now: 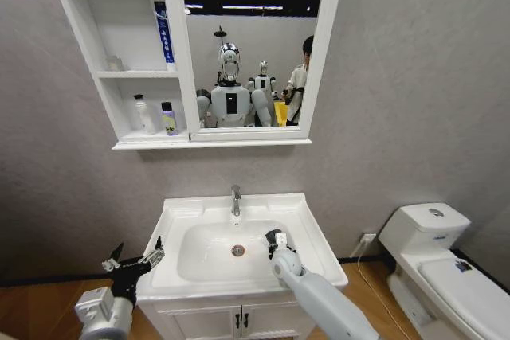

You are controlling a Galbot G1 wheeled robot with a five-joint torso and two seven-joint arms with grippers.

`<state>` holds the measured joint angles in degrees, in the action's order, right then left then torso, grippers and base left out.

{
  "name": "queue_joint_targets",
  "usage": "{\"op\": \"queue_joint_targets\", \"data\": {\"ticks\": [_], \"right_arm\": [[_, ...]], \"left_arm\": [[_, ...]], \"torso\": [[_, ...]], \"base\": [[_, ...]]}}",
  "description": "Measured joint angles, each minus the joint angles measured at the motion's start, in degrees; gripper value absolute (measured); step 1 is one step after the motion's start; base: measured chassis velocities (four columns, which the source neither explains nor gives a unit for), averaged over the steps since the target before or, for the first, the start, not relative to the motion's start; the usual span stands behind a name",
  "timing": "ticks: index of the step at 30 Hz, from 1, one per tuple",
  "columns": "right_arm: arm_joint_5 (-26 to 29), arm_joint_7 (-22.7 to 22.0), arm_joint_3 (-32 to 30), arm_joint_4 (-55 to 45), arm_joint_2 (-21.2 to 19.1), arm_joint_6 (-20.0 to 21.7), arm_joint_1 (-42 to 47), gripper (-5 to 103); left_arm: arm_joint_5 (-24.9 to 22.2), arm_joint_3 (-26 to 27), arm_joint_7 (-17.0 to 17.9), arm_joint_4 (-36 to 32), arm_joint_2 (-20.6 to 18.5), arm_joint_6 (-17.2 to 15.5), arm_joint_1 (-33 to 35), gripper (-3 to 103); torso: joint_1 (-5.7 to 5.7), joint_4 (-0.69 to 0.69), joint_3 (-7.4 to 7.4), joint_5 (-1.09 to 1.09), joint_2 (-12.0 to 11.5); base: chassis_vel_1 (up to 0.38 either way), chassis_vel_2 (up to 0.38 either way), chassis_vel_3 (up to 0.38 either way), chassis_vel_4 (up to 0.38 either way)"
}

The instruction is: Move facial cleanser and shampoo from washbasin to cabinet, then wipe washbasin with towel.

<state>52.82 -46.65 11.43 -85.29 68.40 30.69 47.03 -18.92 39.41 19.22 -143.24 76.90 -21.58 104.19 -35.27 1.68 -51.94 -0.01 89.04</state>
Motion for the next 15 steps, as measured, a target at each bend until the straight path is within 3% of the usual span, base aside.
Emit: {"op": "queue_joint_targets", "data": {"ticks": [7,15], "right_arm": [[-0.6,2.0,0.6,2.7,2.3,-0.4,-0.3,2],[-5.0,7.4,1.3,8.9,6.6,-1.9,-1.5,2]], "left_arm": [[0.0,0.0,0.0,0.0,0.0,0.0,0.0,100],[0.0,0.0,0.0,0.0,0.0,0.0,0.0,100]], "torso": [[0.00,-0.01,0.00,0.00,0.0],[0.00,-0.01,0.00,0.00,0.0]], "base": [[0.000,0.000,0.000,0.000],[0.000,0.000,0.000,0.000]]}}
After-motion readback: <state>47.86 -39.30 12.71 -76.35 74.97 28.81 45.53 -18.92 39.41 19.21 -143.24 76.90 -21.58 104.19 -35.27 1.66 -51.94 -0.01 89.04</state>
